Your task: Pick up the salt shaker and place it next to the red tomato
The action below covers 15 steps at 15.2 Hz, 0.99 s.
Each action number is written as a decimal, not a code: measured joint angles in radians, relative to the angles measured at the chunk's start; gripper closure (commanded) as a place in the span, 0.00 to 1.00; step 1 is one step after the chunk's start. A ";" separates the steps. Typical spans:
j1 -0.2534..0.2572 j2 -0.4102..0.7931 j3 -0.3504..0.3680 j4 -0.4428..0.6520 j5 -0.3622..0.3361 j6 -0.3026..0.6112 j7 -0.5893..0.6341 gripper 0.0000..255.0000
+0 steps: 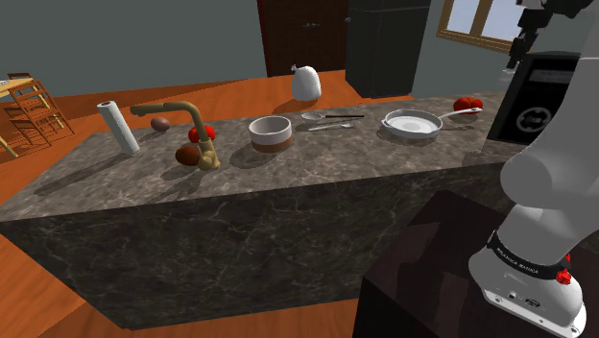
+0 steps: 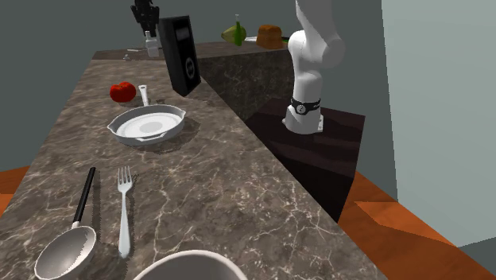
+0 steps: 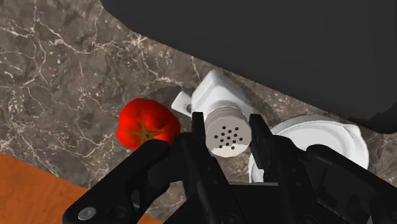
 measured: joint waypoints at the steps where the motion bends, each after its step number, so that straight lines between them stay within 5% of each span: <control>1: -0.029 0.039 -0.007 0.049 0.022 -0.018 -0.032 1.00; 15: -0.039 0.062 -0.006 -0.096 0.042 0.143 -0.072 1.00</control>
